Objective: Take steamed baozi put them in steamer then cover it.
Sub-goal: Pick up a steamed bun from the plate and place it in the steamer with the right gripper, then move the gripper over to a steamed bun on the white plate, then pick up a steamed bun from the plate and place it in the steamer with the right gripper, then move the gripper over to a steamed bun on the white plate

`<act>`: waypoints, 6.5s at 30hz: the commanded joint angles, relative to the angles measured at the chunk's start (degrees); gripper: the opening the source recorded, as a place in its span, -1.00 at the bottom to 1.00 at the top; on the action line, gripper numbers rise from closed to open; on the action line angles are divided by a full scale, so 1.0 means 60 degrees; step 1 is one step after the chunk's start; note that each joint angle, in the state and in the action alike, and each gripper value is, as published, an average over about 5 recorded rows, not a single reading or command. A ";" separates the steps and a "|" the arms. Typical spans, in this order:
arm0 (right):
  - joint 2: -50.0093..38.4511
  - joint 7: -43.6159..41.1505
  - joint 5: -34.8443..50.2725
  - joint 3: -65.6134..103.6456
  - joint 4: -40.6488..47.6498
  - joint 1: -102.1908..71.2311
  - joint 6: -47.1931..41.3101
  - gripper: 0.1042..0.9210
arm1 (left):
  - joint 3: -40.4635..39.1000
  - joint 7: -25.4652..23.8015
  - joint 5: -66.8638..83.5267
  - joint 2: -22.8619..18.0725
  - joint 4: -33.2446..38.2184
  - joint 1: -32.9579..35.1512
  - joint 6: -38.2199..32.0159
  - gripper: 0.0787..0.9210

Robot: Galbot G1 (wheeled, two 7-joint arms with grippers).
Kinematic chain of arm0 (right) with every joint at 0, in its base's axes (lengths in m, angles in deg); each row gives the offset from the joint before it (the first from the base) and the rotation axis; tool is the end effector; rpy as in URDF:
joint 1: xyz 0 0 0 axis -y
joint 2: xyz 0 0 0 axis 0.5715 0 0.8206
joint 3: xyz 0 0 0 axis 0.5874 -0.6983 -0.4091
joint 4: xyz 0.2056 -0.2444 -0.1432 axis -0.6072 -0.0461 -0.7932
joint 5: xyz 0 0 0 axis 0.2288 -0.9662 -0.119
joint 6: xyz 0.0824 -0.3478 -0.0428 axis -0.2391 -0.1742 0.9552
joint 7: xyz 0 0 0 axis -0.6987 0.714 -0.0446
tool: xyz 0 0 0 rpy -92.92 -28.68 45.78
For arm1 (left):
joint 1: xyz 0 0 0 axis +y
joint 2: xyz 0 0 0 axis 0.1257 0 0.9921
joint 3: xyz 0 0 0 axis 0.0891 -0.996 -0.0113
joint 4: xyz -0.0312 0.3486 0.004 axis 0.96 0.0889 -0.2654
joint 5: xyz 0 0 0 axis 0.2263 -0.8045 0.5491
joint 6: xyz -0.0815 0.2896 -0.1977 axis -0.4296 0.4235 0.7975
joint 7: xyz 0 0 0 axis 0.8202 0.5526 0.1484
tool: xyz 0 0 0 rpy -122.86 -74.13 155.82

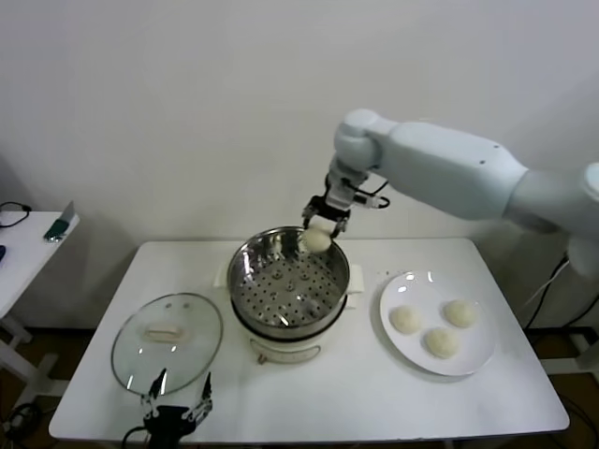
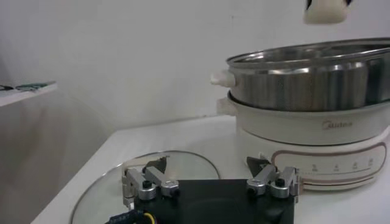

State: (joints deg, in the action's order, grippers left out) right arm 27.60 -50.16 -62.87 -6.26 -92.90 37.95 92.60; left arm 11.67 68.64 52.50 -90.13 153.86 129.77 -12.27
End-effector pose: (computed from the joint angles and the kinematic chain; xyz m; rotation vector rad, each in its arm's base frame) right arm 0.5893 0.1507 -0.0231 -1.9485 0.3597 -2.3554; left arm 0.0868 0.0347 -0.3511 0.0181 -2.8520 -0.1980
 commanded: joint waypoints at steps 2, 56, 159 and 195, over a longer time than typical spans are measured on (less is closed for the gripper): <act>0.1573 0.0852 -0.3130 0.0715 0.1425 -0.1311 0.1871 0.28 | -0.0018 0.0004 -0.0001 0.0026 0.0051 0.0045 -0.0014 0.77; -0.5506 0.2394 0.7738 -0.7820 -0.4041 0.3883 -0.8455 0.76 | -0.0178 -0.0025 -0.0154 -0.0209 0.0098 -0.0016 -0.0023 0.77; 0.1965 0.3668 1.0068 -0.3403 -0.1444 0.1290 -1.0581 0.34 | -0.0234 0.0037 -0.0196 -0.0035 0.0490 0.0218 -0.0138 0.77; -0.2534 0.0811 0.9914 -0.4974 -0.3104 0.4268 -0.8167 0.76 | -0.0276 0.0014 -0.0290 -0.0146 0.0528 0.0209 -0.0137 0.77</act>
State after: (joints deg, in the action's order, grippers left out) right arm 26.96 -37.75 -4.79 -31.31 -103.31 52.76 38.74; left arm 10.02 68.76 50.80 -91.05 157.08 131.02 -13.10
